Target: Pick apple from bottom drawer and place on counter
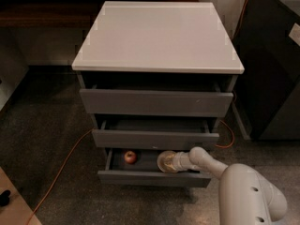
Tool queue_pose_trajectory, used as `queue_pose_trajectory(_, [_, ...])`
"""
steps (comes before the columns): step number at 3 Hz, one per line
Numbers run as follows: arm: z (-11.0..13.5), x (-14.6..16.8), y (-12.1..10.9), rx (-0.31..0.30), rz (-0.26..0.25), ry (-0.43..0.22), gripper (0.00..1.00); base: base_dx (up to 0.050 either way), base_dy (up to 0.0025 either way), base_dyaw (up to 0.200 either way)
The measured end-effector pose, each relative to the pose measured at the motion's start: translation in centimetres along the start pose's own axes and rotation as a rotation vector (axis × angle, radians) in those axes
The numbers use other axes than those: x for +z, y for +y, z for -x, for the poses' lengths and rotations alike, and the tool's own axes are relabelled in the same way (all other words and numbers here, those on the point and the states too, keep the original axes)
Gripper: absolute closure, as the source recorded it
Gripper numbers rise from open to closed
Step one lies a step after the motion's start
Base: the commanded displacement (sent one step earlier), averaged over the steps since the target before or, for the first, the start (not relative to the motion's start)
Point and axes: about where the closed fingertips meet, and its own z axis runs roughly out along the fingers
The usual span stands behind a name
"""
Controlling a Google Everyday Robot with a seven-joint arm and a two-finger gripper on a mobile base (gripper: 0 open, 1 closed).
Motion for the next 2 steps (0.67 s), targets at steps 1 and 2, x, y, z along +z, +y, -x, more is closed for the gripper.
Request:
queue_pose_trajectory(1, [-0.6, 0.9, 0.6, 0.01, 0.014, -0.006, 1.0, 0.0, 0.0, 0.0])
queue_pose_trajectory(2, [-0.9, 1.3, 1.8, 0.017, 0.036, -0.018, 1.0, 0.0, 0.0, 0.0])
